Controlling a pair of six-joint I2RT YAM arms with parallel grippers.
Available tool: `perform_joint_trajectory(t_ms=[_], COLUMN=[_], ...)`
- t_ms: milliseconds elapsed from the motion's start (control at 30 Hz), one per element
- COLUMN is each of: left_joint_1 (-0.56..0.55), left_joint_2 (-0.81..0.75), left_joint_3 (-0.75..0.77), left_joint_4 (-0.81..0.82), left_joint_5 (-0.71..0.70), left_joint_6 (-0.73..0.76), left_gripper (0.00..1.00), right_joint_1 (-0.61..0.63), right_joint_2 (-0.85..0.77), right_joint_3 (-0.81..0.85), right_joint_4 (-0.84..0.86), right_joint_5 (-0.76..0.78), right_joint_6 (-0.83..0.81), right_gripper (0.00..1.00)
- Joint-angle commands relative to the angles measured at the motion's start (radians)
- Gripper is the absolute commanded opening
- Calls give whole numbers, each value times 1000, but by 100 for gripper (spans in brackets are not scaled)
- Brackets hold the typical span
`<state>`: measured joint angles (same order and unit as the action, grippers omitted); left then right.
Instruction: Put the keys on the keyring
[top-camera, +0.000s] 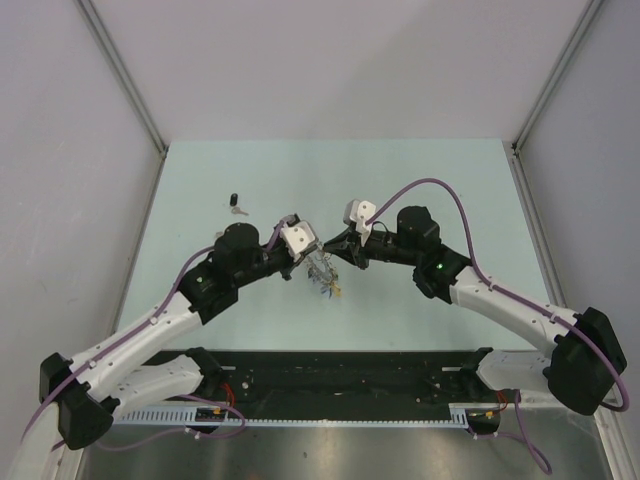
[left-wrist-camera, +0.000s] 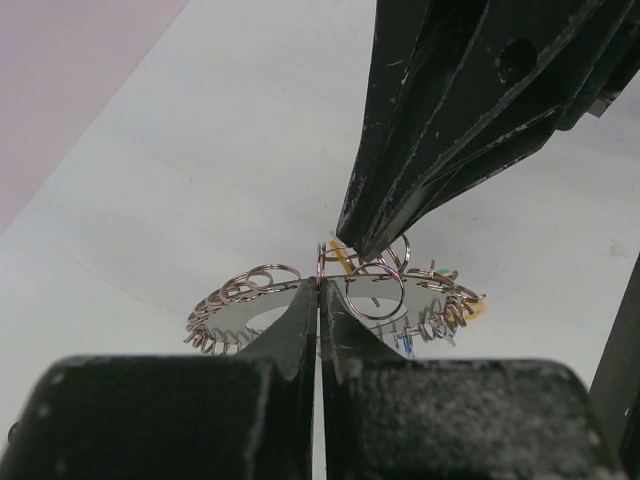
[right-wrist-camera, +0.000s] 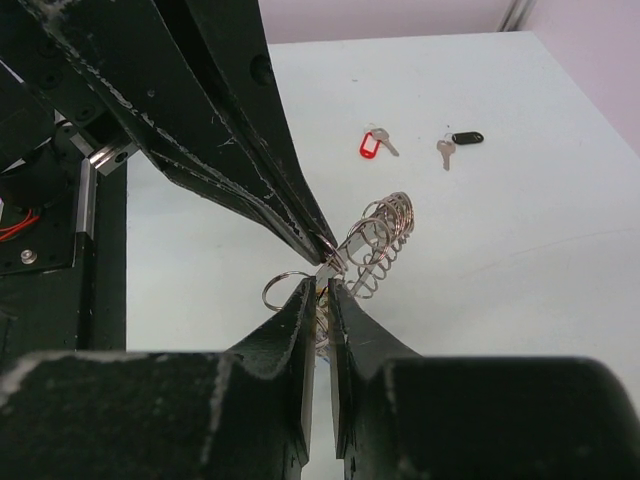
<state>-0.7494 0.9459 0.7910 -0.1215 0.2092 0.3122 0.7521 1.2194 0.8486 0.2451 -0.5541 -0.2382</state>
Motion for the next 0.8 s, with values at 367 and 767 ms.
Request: perform_joint_trajectory(t_ms=[367, 767], left_joint_1=[7, 7], left_joint_2=[-59, -52], left_joint_3=[-24, -35], left_joint_4=[168, 187], left_joint_5=[-64, -73], left_joint_6=[-55, -64], left_gripper=[0, 0], right_joint_1=[3, 39], right_joint_2=[-20, -31], right_joint_3=[3, 3], right_joint_4=[72, 105], right_joint_5=[13, 214], right_joint_6=[60, 143], right_gripper=[33, 36])
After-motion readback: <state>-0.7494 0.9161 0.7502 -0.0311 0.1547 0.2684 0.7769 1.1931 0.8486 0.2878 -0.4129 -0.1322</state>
